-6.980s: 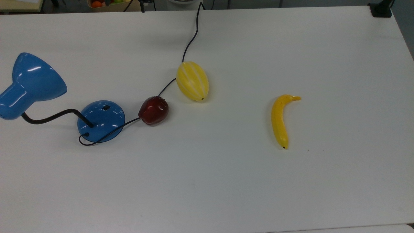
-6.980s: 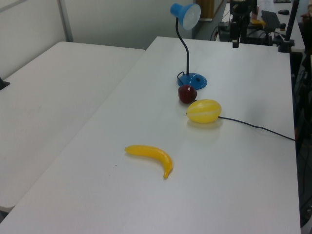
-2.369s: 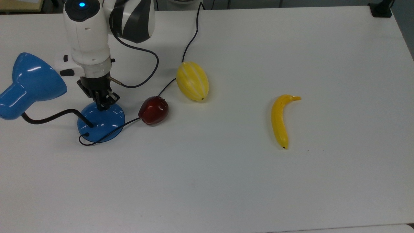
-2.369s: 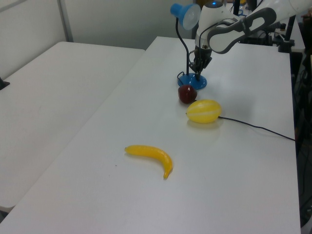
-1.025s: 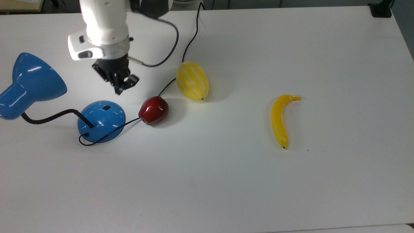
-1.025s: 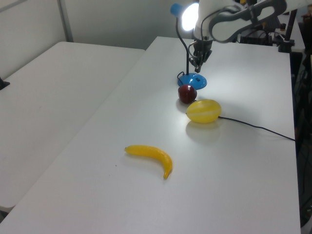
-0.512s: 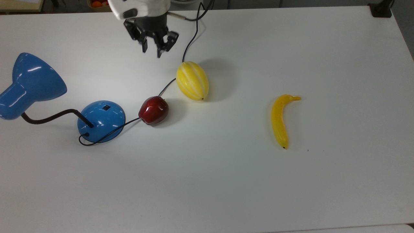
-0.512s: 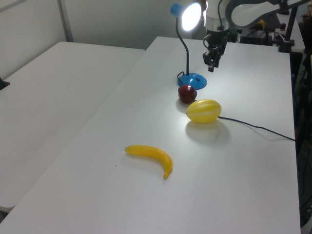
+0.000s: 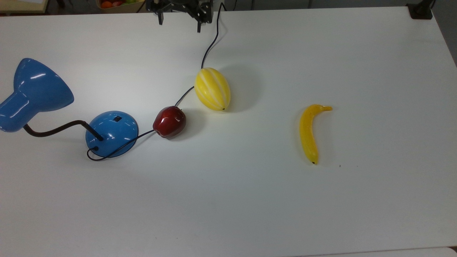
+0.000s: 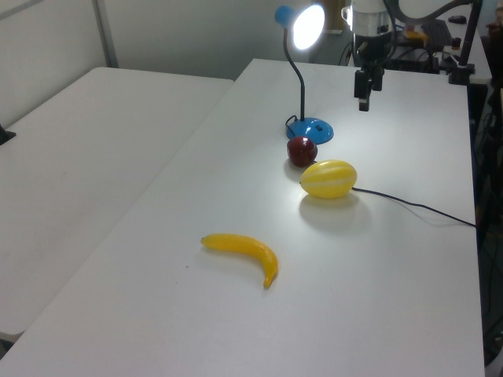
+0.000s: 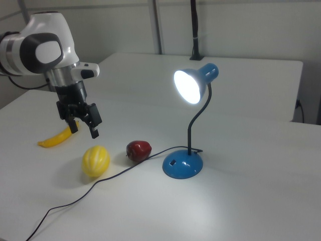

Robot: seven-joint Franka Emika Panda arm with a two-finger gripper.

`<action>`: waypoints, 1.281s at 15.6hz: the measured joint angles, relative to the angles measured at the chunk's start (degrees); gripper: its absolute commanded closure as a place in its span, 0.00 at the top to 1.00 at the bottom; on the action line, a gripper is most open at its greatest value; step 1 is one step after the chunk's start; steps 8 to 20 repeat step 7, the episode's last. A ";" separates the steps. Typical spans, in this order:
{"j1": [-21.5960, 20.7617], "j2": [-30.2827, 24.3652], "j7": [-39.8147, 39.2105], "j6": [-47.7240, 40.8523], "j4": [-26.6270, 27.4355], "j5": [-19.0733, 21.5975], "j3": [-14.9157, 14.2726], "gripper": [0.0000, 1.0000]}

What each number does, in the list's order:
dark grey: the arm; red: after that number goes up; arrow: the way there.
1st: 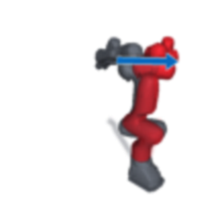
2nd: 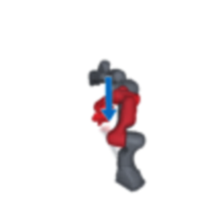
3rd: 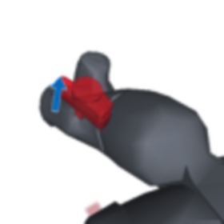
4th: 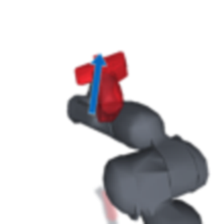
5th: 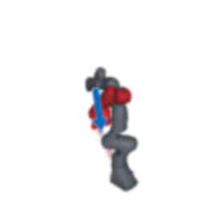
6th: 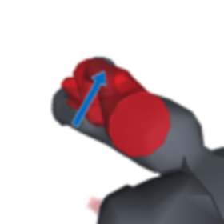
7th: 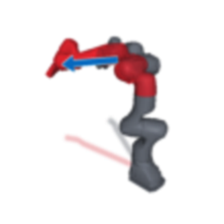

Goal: Turn on desk lamp

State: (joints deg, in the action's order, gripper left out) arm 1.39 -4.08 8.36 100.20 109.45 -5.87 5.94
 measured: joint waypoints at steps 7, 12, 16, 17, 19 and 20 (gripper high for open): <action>0.51 -0.38 -4.75 -7.87 -5.02 0.56 -2.14 1.00; 0.51 -0.38 -4.75 -7.87 -5.02 0.56 -2.14 1.00; 0.51 -0.38 -4.75 -7.87 -5.02 0.56 -2.14 1.00; 0.51 -0.38 -4.75 -7.87 -5.02 0.56 -2.14 1.00; 0.51 -0.38 -4.75 -7.87 -5.02 0.56 -2.14 1.00; 0.51 -0.38 -4.75 -7.87 -5.02 0.56 -2.14 1.00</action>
